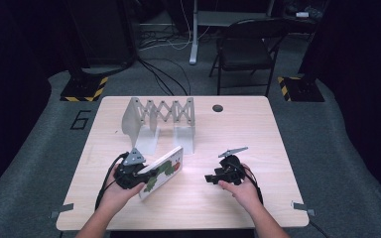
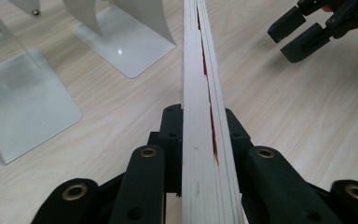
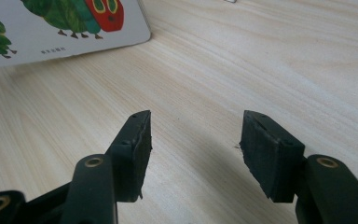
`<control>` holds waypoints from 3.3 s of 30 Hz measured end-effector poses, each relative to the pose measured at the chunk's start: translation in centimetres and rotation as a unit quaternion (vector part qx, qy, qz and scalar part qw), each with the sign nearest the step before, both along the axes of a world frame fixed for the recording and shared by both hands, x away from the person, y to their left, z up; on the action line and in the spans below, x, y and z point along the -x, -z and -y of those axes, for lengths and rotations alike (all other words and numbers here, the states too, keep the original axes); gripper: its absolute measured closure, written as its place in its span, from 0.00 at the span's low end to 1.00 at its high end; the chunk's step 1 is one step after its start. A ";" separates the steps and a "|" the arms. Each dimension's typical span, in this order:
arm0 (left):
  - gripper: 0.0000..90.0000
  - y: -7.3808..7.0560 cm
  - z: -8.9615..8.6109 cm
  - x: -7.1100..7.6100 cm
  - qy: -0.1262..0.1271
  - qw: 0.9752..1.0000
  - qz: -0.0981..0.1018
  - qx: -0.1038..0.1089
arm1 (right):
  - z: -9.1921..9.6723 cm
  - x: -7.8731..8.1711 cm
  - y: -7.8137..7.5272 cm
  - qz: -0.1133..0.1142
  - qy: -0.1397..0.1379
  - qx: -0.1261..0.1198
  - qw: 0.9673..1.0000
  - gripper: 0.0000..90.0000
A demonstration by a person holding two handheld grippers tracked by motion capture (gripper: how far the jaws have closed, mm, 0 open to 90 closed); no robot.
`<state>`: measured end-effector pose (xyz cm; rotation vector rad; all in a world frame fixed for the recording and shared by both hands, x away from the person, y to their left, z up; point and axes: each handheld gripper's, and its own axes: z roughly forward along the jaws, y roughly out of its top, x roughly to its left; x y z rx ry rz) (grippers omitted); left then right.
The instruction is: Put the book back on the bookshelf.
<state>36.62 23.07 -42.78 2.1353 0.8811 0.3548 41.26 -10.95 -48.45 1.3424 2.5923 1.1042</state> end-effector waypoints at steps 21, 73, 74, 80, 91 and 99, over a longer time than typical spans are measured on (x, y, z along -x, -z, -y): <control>0.84 -1.1 -4.2 -0.7 -0.080 0.996 0.023 0.020 | 0.0 0.0 0.0 -0.008 0.004 -0.001 1.000 0.47; 0.84 -2.4 -6.2 -5.2 -0.196 0.978 0.055 0.034 | 0.8 0.0 0.0 -0.008 0.018 -0.013 1.000 0.48; 0.84 -2.4 -6.1 -5.3 -0.197 0.978 0.056 0.033 | 0.9 -0.1 0.0 -0.008 0.016 -0.012 1.000 0.48; 0.84 -2.4 -5.7 -5.9 -0.203 0.977 0.054 0.033 | 0.9 -0.1 -0.1 -0.006 0.016 -0.014 1.000 0.48; 0.84 -2.3 -4.5 -6.9 -0.216 0.974 0.054 0.036 | 1.0 -0.1 0.0 -0.004 0.014 -0.012 1.000 0.48; 0.84 -2.0 -4.4 -7.6 -0.225 0.972 0.051 0.041 | 1.0 -0.1 -0.1 -0.005 0.017 -0.015 1.000 0.47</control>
